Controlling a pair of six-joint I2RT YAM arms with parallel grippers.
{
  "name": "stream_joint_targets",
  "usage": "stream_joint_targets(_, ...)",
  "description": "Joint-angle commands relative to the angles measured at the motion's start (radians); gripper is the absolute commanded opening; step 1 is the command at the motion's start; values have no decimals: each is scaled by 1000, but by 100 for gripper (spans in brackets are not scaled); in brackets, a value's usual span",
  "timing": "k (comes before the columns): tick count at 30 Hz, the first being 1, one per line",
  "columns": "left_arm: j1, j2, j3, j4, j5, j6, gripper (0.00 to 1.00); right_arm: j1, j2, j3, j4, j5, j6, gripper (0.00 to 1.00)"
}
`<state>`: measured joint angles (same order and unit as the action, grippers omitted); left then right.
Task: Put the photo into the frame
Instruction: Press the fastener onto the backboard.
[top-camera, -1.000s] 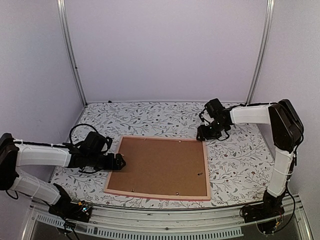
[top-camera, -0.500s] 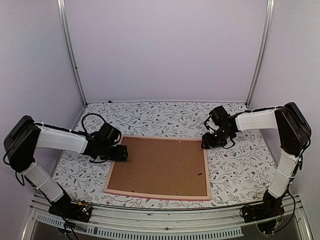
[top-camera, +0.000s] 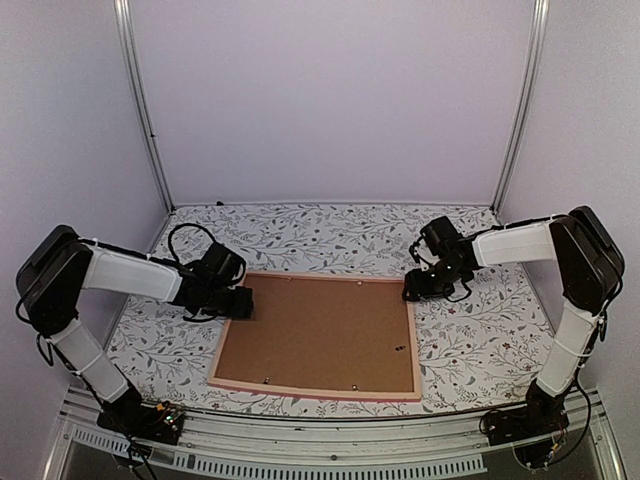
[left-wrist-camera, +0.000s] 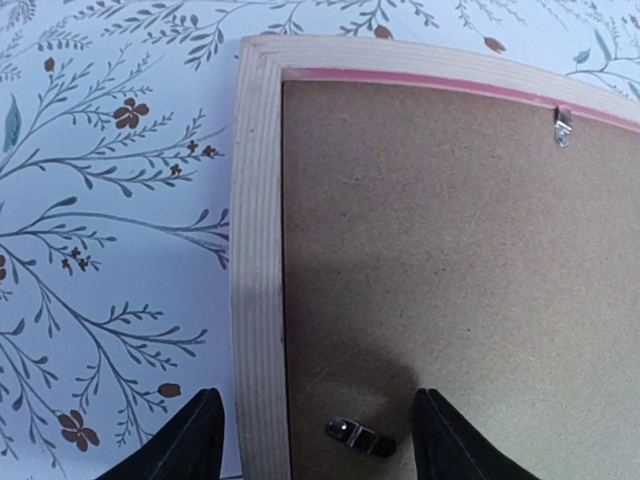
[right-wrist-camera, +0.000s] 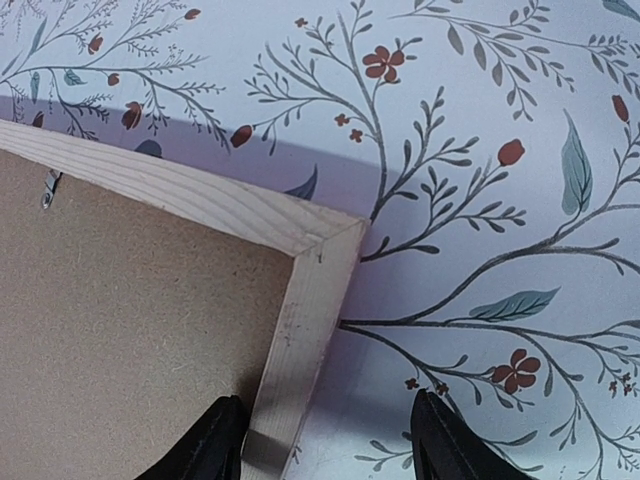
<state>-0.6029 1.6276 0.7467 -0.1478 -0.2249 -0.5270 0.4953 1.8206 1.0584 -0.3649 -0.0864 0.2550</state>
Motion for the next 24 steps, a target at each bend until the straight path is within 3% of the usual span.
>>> stream_joint_targets(1, 14, 6, -19, 7, -3, 10, 63, -3, -21, -22, -6, -9, 12, 60)
stream_joint_targets(24, 40, -70, -112, 24, 40, 25, 37, -3, -27, -29, -11, -10, 15, 60)
